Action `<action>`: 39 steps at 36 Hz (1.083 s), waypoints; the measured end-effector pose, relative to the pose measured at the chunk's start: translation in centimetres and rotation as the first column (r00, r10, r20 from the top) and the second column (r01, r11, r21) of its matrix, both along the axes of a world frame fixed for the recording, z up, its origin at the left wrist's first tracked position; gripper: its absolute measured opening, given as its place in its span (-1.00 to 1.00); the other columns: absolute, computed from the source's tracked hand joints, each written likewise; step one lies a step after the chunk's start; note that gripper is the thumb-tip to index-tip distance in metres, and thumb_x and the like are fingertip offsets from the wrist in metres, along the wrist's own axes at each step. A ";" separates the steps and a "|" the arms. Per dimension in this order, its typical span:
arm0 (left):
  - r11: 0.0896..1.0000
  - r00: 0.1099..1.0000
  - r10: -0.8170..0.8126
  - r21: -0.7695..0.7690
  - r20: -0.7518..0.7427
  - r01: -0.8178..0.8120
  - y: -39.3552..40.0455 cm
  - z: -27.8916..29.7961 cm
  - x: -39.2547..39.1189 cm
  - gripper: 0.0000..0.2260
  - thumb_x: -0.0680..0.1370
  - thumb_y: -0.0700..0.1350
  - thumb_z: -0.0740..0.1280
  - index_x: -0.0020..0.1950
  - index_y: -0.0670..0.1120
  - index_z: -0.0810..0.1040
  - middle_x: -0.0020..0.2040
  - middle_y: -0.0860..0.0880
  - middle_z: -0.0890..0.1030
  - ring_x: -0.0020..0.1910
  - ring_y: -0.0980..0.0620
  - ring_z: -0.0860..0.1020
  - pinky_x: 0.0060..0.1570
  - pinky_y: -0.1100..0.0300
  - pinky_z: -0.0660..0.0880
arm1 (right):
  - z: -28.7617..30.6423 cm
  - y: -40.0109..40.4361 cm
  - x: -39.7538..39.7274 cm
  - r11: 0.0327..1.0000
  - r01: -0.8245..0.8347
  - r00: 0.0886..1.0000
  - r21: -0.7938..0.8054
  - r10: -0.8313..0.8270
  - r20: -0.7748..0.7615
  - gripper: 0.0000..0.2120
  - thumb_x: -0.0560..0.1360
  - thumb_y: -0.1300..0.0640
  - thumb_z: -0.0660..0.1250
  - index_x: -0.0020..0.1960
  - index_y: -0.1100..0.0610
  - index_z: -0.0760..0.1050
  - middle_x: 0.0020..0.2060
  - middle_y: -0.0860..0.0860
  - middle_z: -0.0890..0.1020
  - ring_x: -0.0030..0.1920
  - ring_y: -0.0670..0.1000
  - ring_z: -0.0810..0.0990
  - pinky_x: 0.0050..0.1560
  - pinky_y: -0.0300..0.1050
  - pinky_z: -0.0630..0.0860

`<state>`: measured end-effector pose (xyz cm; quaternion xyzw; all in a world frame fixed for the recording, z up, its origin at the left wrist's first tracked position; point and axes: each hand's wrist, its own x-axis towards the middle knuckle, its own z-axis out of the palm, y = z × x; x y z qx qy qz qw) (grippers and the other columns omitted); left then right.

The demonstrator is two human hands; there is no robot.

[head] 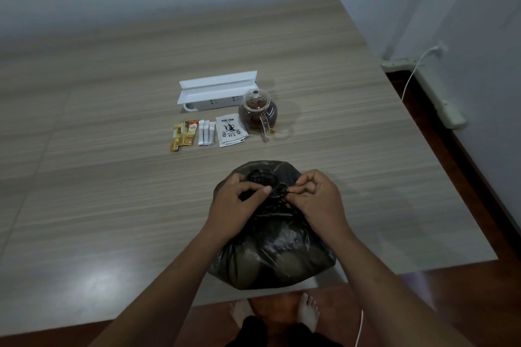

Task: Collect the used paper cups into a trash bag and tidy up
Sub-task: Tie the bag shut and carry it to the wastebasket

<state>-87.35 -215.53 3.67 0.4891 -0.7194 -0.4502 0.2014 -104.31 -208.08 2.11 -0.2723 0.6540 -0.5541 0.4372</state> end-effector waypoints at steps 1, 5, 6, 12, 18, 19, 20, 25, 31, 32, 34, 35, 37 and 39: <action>1.000 1.000 0.003 -0.003 0.018 -0.003 0.0 0.0 0.0 -0.83 0.43 0.20 0.43 -0.10 0.16 0.70 -0.05 0.00 0.52 -0.01 0.17 0.51 0.00 0.18 0.47 | 0.0 0.0 0.0 1.000 0.000 1.000 0.004 0.000 -0.007 -0.68 0.34 0.45 0.46 -0.16 0.10 0.45 -0.28 0.13 0.69 -0.27 0.06 0.68 -0.18 -0.09 0.63; 0.997 0.999 0.025 -0.069 0.035 -0.023 0.0 -0.2 -0.4 -0.92 0.48 0.01 0.46 -0.09 0.05 0.71 -0.05 -0.08 0.53 -0.01 0.07 0.53 0.04 0.01 0.51 | -0.1 -0.2 0.1 1.000 -0.006 1.000 0.013 0.006 0.029 -0.68 0.34 0.46 0.45 -0.15 0.11 0.45 -0.30 0.11 0.68 -0.25 0.08 0.70 -0.17 -0.04 0.65; 0.997 0.999 0.024 -0.076 0.030 -0.021 -0.1 -0.2 -0.5 -0.93 0.50 -0.03 0.44 -0.09 0.01 0.70 -0.05 -0.09 0.54 -0.01 0.05 0.53 0.05 0.00 0.50 | -0.1 -0.2 0.1 1.000 -0.014 0.999 0.020 0.014 0.040 -0.69 0.34 0.47 0.45 -0.14 0.12 0.46 -0.29 0.11 0.67 -0.23 0.10 0.71 -0.17 -0.04 0.65; 0.992 0.993 -0.102 -0.085 -0.059 0.097 -0.1 0.0 0.0 -0.86 0.57 -0.14 0.32 -0.18 -0.10 0.54 -0.14 -0.11 0.51 -0.10 -0.05 0.50 -0.01 -0.03 0.43 | 0.3 -0.9 -0.4 0.991 -0.120 0.940 0.052 0.097 0.326 -0.79 0.50 0.25 0.37 0.09 0.05 0.55 -0.08 0.08 0.69 -0.18 0.05 0.68 -0.13 0.02 0.59; 0.988 0.971 -0.152 0.004 -0.184 0.155 -0.1 0.2 0.1 -0.84 0.57 -0.09 0.24 -0.22 -0.04 0.42 -0.27 0.06 0.44 -0.22 0.07 0.42 -0.16 0.15 0.34 | 1.8 -2.8 0.2 0.948 -0.286 0.930 0.138 0.241 0.277 -0.69 0.36 -0.06 0.52 0.03 0.07 0.67 -0.09 0.05 0.73 -0.11 0.03 0.71 -0.07 -0.11 0.59; 0.989 0.972 -0.139 0.031 -0.187 0.147 -0.1 0.1 0.1 -0.83 0.58 -0.07 0.23 -0.21 -0.04 0.41 -0.29 0.07 0.43 -0.24 0.09 0.40 -0.19 0.17 0.33 | 1.9 -2.9 0.4 0.962 -0.243 0.935 0.124 0.199 0.293 -0.80 0.37 0.06 0.53 -0.05 0.13 0.69 -0.13 0.12 0.73 -0.13 0.09 0.71 -0.05 -0.08 0.61; 0.990 0.976 -0.121 0.051 -0.182 0.132 -0.1 0.0 0.1 -0.81 0.60 -0.06 0.22 -0.21 -0.02 0.41 -0.31 0.09 0.42 -0.27 0.11 0.39 -0.22 0.21 0.33 | 1.9 -2.9 0.4 0.976 -0.181 0.944 0.121 0.138 0.298 -0.90 0.37 0.17 0.53 -0.13 0.16 0.69 -0.19 0.16 0.72 -0.17 0.12 0.70 -0.07 -0.06 0.62; 0.998 1.000 0.001 0.057 -0.023 0.001 -1.1 -0.3 0.1 -0.76 0.67 -0.02 0.15 -0.18 -0.05 0.38 -0.30 0.10 0.45 -0.30 0.16 0.40 -0.27 0.22 0.30 | 1.9 -1.9 -0.2 0.995 -0.046 0.999 0.086 0.048 -0.023 -0.87 0.39 0.33 0.47 -0.18 0.12 0.69 -0.28 0.05 0.72 -0.27 -0.04 0.68 -0.14 -0.17 0.61; 0.995 0.991 0.010 0.100 0.131 -0.023 -3.1 0.5 -0.9 -0.76 0.67 -0.06 0.14 -0.13 -0.10 0.46 -0.17 -0.02 0.52 -0.13 0.00 0.47 -0.19 0.13 0.31 | 2.3 -0.1 0.4 0.907 -0.412 0.712 0.082 0.377 -0.593 -0.71 0.51 0.15 0.40 0.23 0.03 0.60 0.02 -0.12 0.64 0.05 -0.19 0.56 0.05 -0.51 0.34; 0.994 0.990 0.008 0.110 0.142 -0.024 -3.3 0.5 -1.0 -0.76 0.67 -0.05 0.14 -0.12 -0.11 0.48 -0.15 -0.05 0.54 -0.11 -0.01 0.48 -0.17 0.13 0.31 | 2.3 -0.1 0.6 0.878 -0.468 0.636 0.101 0.413 -0.651 -0.69 0.53 0.13 0.37 0.26 0.07 0.57 0.02 -0.06 0.63 0.06 -0.14 0.56 0.03 -0.46 0.34; 0.986 0.990 0.020 0.160 0.140 -0.042 -3.6 0.7 -1.1 -0.75 0.66 -0.05 0.15 -0.10 -0.13 0.51 -0.11 -0.10 0.58 -0.10 -0.04 0.51 -0.09 0.09 0.37 | 2.2 -0.4 1.0 0.834 -0.525 0.491 0.172 0.462 -0.739 -0.68 0.54 0.08 0.35 0.27 0.12 0.56 -0.03 0.01 0.60 0.02 -0.04 0.54 -0.04 -0.35 0.32; 0.979 0.991 0.026 0.195 0.133 -0.052 -3.8 0.7 -1.2 -0.74 0.66 -0.04 0.15 -0.11 -0.13 0.52 -0.11 -0.11 0.59 -0.10 -0.05 0.52 -0.06 0.07 0.40 | 2.2 -0.5 1.1 0.820 -0.533 0.427 0.209 0.474 -0.770 -0.69 0.55 0.06 0.34 0.25 0.13 0.56 -0.05 0.04 0.57 0.01 0.00 0.53 -0.06 -0.30 0.32; 0.965 0.992 0.037 0.253 0.121 -0.067 -3.8 1.0 -1.1 -0.71 0.65 -0.04 0.17 -0.21 -0.10 0.51 -0.19 -0.10 0.58 -0.16 -0.06 0.52 -0.08 0.08 0.40 | 2.1 -0.8 1.4 0.800 -0.553 0.328 0.231 0.464 -0.823 -0.77 0.55 0.07 0.32 0.11 0.18 0.60 -0.11 0.08 0.52 -0.02 0.07 0.50 -0.07 -0.17 0.39; 0.949 0.994 0.054 0.304 0.096 -0.081 -3.9 1.4 -1.1 -0.69 0.64 -0.09 0.20 -0.30 -0.08 0.47 -0.29 -0.08 0.54 -0.23 -0.02 0.48 -0.14 0.10 0.37 | 2.0 -1.0 1.6 0.797 -0.559 0.248 0.228 0.424 -0.871 -0.82 0.55 0.14 0.30 -0.07 0.24 0.59 -0.16 0.11 0.46 -0.08 0.10 0.46 -0.16 0.01 0.48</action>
